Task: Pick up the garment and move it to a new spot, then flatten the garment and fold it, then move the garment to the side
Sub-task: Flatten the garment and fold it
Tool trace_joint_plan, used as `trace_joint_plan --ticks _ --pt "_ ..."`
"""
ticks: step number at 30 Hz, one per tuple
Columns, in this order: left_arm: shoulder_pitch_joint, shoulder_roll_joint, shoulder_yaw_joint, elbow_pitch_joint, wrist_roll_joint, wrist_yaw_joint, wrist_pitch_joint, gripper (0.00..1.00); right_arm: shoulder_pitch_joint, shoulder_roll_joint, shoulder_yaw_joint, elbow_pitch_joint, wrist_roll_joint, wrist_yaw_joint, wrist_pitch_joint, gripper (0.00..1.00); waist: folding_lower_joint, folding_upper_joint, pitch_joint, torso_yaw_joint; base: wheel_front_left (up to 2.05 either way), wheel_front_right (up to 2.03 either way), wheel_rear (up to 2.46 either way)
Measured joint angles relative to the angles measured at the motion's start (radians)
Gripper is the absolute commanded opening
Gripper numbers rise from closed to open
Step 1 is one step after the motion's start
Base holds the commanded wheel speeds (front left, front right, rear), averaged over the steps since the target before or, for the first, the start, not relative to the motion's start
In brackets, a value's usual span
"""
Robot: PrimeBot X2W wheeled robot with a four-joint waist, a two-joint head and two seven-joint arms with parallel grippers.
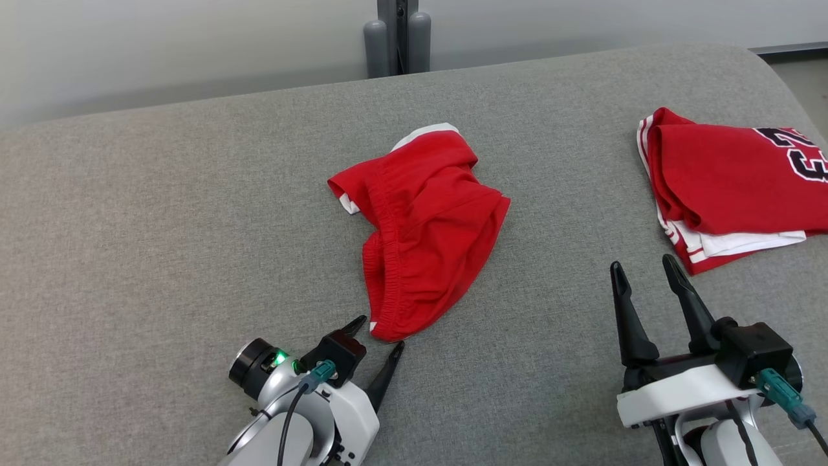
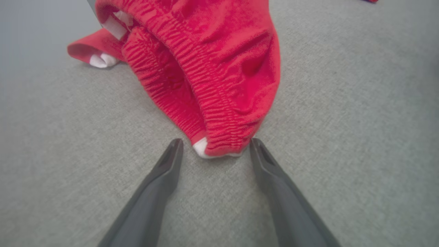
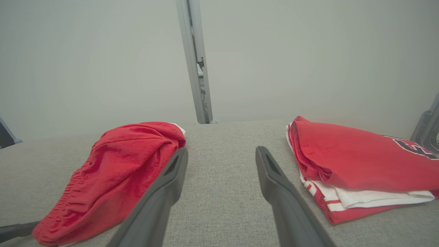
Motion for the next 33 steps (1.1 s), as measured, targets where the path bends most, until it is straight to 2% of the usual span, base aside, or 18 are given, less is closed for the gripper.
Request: trace_joint_plan --ticks 3,4,5,13,15,18,22,26,31,33 --pt "-0.005 0.000 -0.010 0.010 0.001 -0.004 0.000 0.98 -0.004 0.000 0.001 0.000 0.000 0.000 0.000 1.00 0.0000 0.0000 0.004 -0.001 0.00 0.00 0.00" --pt "-0.009 -0.001 -0.015 0.010 0.001 -0.007 0.000 0.28 -0.007 -0.001 0.001 0.000 0.000 0.000 0.000 1.00 0.0000 0.0000 0.005 -0.002 0.00 0.00 0.00" --pt "-0.014 -0.001 -0.022 0.011 0.001 -0.009 0.000 0.00 -0.009 -0.001 0.001 0.001 0.000 0.000 0.000 1.00 0.0000 0.0000 0.006 -0.004 0.00 0.00 0.00" --pt "-0.026 -0.002 -0.053 -0.074 -0.027 -0.026 0.000 0.00 -0.014 -0.001 0.000 0.012 0.000 0.000 0.000 1.00 0.0000 0.0000 -0.013 -0.026 0.00 0.00 0.00" --pt "-0.028 -0.004 -0.046 -0.107 -0.095 -0.030 0.000 0.00 -0.013 -0.001 0.000 0.018 0.000 0.000 0.000 1.00 0.0000 0.0000 -0.023 -0.033 0.00 0.00 0.00" --pt "-0.052 -0.001 -0.107 -0.185 -0.232 -0.030 0.052 0.00 -0.011 0.001 0.005 0.024 0.002 0.000 0.000 1.00 0.0000 0.0000 -0.041 -0.047 0.00 0.00 0.00" --pt "-0.164 0.014 -0.143 -0.306 -0.393 -0.032 0.124 0.00 0.002 0.002 0.008 0.029 0.005 0.000 0.000 1.00 0.0000 0.0000 -0.064 -0.071 0.00 0.00 0.00" --pt "-0.245 0.031 -0.125 -0.359 -0.479 -0.032 0.162 0.00 0.006 0.004 0.011 0.032 0.010 0.000 0.000 1.00 0.0000 0.0000 -0.077 -0.090 0.00 0.00 0.00" --pt "-0.353 0.007 -0.071 -0.422 -0.606 -0.032 0.216 0.00 0.018 0.007 0.011 0.037 0.011 0.000 0.000 1.00 0.0000 0.0001 -0.096 -0.117 0.00 0.00 0.00" --pt "-0.381 0.001 -0.055 -0.429 -0.642 -0.012 0.238 0.00 0.025 0.007 0.009 0.040 0.011 0.000 0.000 1.00 0.0000 0.0000 -0.102 -0.124 0.00 0.00 0.00"
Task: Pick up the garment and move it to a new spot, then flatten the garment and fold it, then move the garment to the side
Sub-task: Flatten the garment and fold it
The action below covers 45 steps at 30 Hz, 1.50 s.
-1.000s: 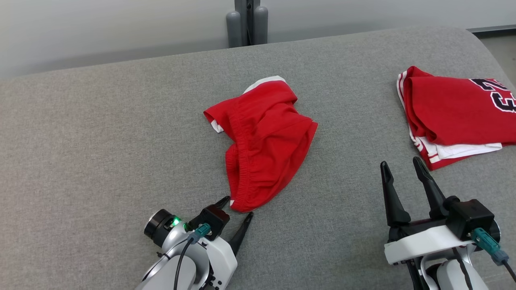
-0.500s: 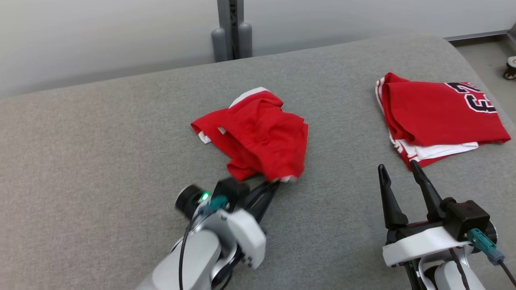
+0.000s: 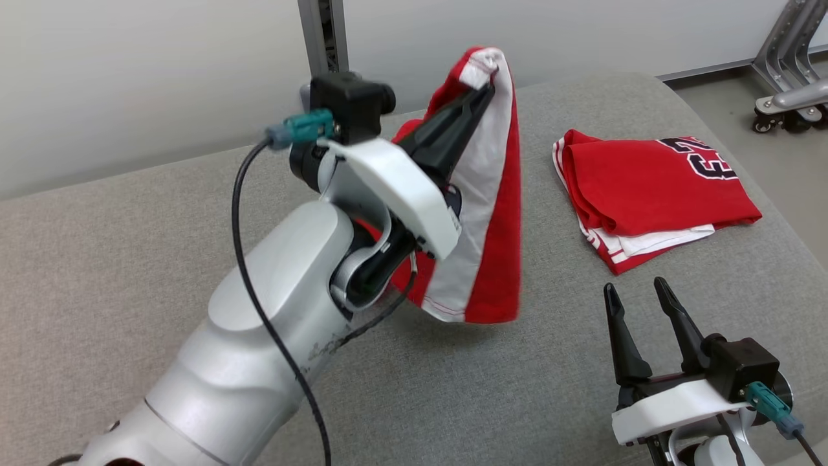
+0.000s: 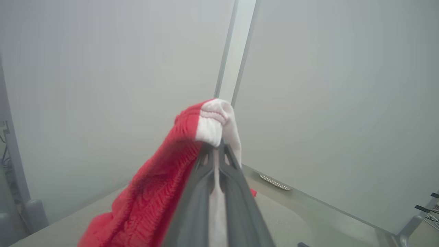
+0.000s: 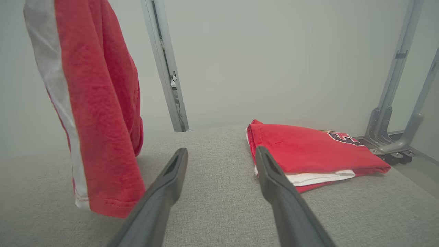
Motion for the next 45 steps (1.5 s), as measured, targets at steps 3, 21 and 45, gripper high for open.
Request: trace_joint_plan --ticks 3,21,45 --pt "-0.038 -0.004 -0.002 0.003 -0.010 0.064 0.035 0.00 0.001 0.000 0.000 0.002 0.000 0.000 0.000 1.00 0.0000 0.0000 -0.004 -0.005 0.00 0.00 0.00" --pt "0.100 0.033 0.019 0.452 -0.055 0.110 -0.019 0.00 -0.014 0.002 0.022 -0.002 0.001 0.000 0.000 1.00 0.0000 0.0000 0.055 0.042 0.00 0.00 0.00" --pt "0.325 0.298 -0.028 0.153 0.055 0.174 -0.153 0.00 0.001 -0.089 0.232 0.069 0.162 0.000 0.000 1.00 0.0000 0.0000 0.046 0.181 0.00 0.00 0.00"
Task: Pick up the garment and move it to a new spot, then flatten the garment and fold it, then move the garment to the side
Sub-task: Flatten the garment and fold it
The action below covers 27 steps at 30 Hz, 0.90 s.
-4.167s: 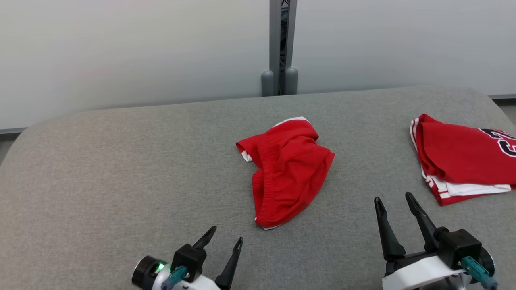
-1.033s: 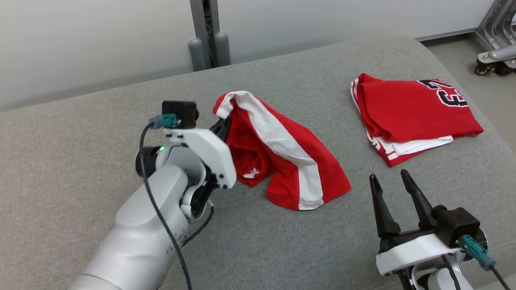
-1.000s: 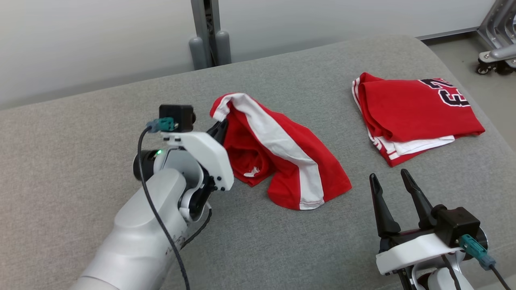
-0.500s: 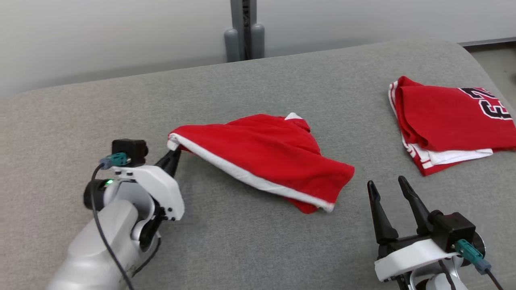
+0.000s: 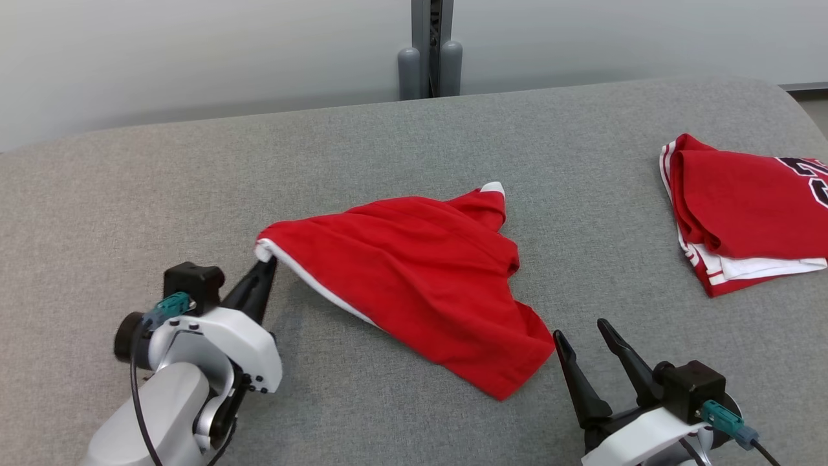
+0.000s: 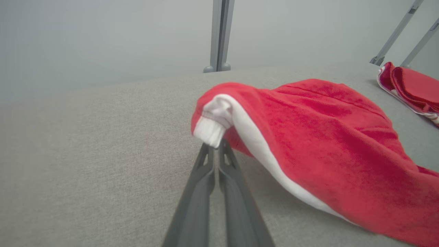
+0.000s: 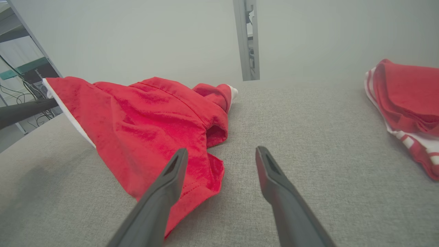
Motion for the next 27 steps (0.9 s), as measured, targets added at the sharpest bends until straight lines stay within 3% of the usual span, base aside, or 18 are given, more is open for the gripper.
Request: trace_joint_plan --ticks 1,2,10,15,20,27 --pt "0.004 0.008 0.002 -0.004 0.009 0.021 -0.012 0.35 0.000 -0.001 0.003 0.000 0.004 0.000 0.000 1.00 -0.0001 0.0000 -0.001 0.000 0.00 0.00 0.00" --pt "0.011 0.016 0.000 -0.007 0.024 0.037 -0.021 1.00 0.000 -0.002 0.007 0.000 0.006 0.000 0.000 1.00 0.0000 0.0000 -0.002 -0.001 0.00 0.00 0.00" --pt "0.136 0.021 0.047 -0.067 0.057 0.116 -0.077 1.00 0.002 -0.011 0.017 0.001 0.008 0.000 0.000 1.00 0.0000 0.0000 -0.021 -0.005 0.00 0.00 0.00" --pt "0.244 -0.004 0.196 -0.228 0.167 0.155 -0.083 1.00 0.023 -0.009 0.012 -0.008 0.007 0.000 0.000 1.00 0.0000 0.0000 -0.033 0.014 0.00 0.00 0.00" --pt "0.410 -0.080 0.344 -0.376 0.323 0.153 -0.083 1.00 0.039 -0.010 0.020 -0.007 0.009 0.000 0.000 1.00 0.0000 0.0000 -0.052 0.034 0.00 0.00 0.00" --pt "0.578 -0.199 0.476 -0.442 0.461 0.093 -0.083 1.00 0.075 -0.021 0.057 0.003 0.034 0.000 0.000 1.00 0.0000 0.0000 -0.087 0.056 0.00 0.00 0.00"
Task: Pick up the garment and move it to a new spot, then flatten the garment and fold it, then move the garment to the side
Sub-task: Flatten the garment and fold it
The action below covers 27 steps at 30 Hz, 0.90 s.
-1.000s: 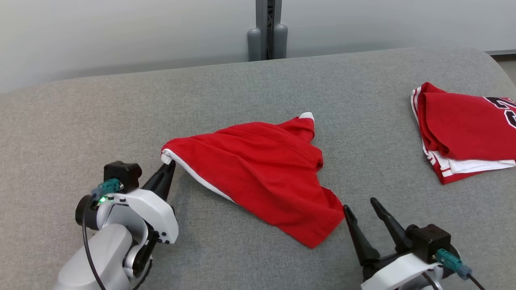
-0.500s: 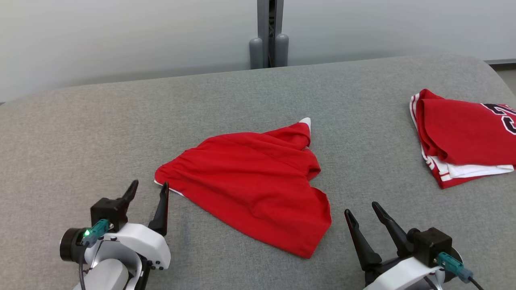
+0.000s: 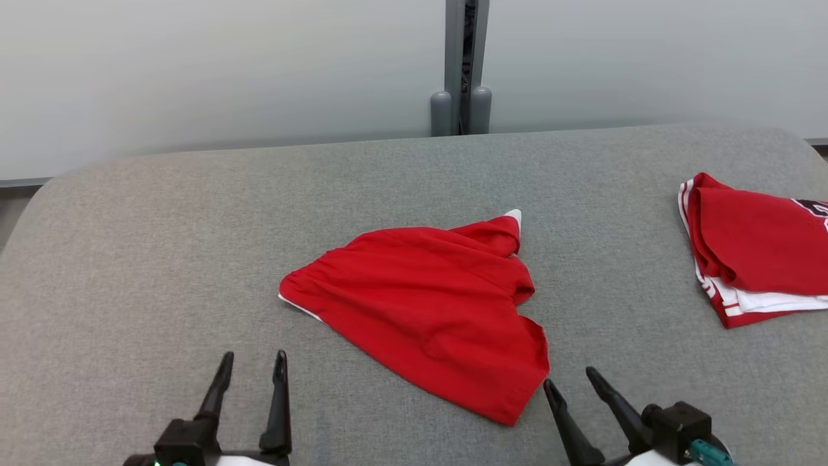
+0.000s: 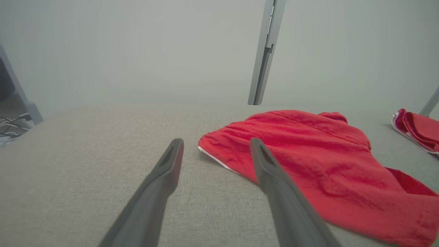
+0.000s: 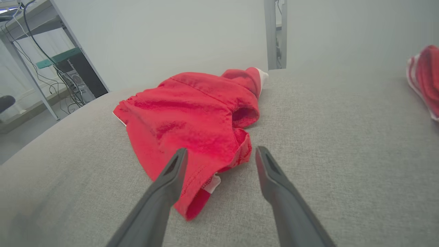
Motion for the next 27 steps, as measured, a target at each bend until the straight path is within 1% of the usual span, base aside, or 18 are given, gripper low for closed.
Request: trace_joint_plan --ticks 4,7,12,22,24,25,26,27 --pt "0.032 -0.045 0.035 0.015 0.052 -0.046 0.000 1.00 0.008 -0.012 0.051 0.020 0.037 0.000 0.000 1.00 0.0000 0.0000 -0.016 0.017 0.00 0.00 0.00" --pt "0.034 -0.065 0.057 0.026 0.076 -0.076 0.000 1.00 0.008 -0.027 0.102 0.042 0.078 0.000 0.000 1.00 0.0000 0.0000 -0.028 0.032 0.00 0.00 0.00" --pt "0.037 -0.083 0.093 0.033 0.109 -0.105 0.000 1.00 -0.002 -0.046 0.162 0.074 0.129 0.000 0.000 1.00 0.0000 0.0000 -0.042 0.053 0.00 0.00 0.00" --pt "0.051 -0.101 0.114 0.051 0.139 -0.141 0.000 1.00 -0.034 -0.060 0.241 0.137 0.189 0.000 0.000 1.00 0.0000 0.0000 -0.043 0.080 0.00 0.00 0.00" --pt "0.051 -0.103 0.113 0.056 0.143 -0.146 0.000 1.00 -0.050 -0.057 0.255 0.154 0.201 0.000 0.000 0.97 0.0000 0.0000 -0.042 0.088 0.00 0.00 0.00" --pt "0.050 -0.103 0.111 0.058 0.145 -0.149 0.000 1.00 -0.059 -0.055 0.261 0.167 0.206 0.000 0.000 0.93 0.0000 0.0000 -0.041 0.092 0.00 0.00 0.00" --pt "0.050 -0.104 0.111 0.059 0.148 -0.150 0.000 1.00 -0.065 -0.054 0.268 0.179 0.215 0.000 0.000 0.87 0.0000 0.0000 -0.041 0.097 0.00 0.00 0.00" --pt "0.050 -0.104 0.110 0.061 0.149 -0.152 0.000 1.00 -0.075 -0.052 0.280 0.194 0.225 0.000 0.000 0.75 0.0000 0.0000 -0.042 0.101 0.00 0.00 0.00"
